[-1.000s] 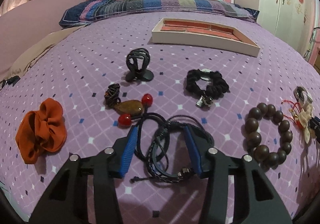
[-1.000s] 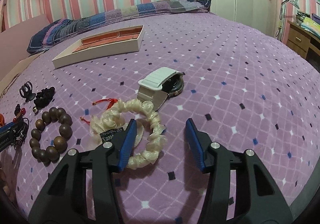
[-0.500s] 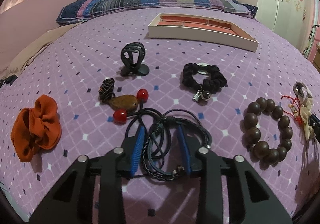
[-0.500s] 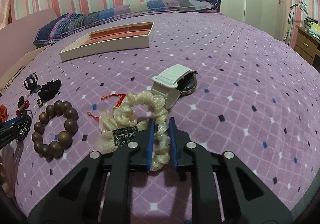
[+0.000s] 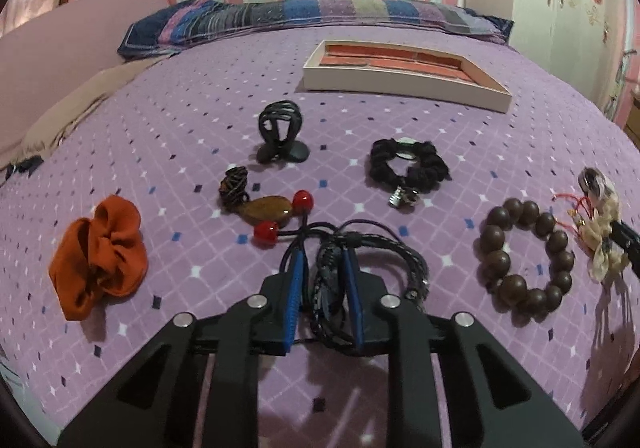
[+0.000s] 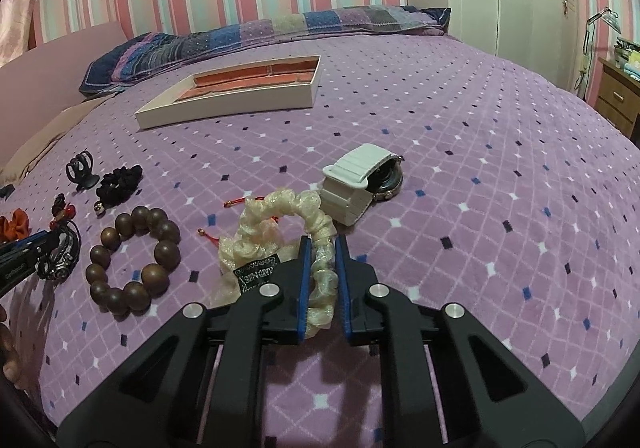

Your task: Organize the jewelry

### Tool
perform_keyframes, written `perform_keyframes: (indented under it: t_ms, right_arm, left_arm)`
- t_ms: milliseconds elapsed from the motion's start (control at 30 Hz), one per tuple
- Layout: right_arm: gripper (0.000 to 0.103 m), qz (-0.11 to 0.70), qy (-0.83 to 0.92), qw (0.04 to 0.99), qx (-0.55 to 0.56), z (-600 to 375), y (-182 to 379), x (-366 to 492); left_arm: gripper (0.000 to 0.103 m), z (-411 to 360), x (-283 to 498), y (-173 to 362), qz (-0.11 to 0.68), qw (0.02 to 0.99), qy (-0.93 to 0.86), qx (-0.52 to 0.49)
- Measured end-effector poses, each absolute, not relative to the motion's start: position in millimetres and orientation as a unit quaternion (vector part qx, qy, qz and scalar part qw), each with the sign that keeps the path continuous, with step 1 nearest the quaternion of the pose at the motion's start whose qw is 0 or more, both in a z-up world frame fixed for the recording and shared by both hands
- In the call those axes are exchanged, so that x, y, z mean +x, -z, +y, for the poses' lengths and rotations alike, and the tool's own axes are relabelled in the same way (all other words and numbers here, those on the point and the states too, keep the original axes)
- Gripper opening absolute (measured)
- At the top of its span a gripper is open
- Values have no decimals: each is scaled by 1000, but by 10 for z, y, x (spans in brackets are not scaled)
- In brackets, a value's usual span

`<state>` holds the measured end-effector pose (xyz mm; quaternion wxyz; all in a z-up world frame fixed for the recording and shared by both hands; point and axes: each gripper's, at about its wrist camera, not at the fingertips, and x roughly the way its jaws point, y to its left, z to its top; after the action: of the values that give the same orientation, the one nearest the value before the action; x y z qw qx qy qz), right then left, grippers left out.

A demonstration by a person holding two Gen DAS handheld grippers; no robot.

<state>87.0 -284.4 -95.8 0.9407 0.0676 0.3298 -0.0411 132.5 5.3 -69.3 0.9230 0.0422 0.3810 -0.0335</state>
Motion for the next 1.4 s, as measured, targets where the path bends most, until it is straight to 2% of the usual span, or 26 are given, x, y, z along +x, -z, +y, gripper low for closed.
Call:
perform_keyframes:
  t_ms: [600, 867, 1400]
  right_arm:
    - [13, 331, 36, 939, 80, -2916, 926, 841]
    - [13, 332, 36, 939, 78, -2910, 927, 843]
    - [10, 277, 37, 959, 37, -2801, 657, 719]
  left_arm:
    - [20, -11, 1262, 592, 383, 921, 58, 25]
    - [12, -133, 1159, 471, 364, 927, 85, 36]
    - [8, -207, 1076, 303, 331, 938, 95, 41]
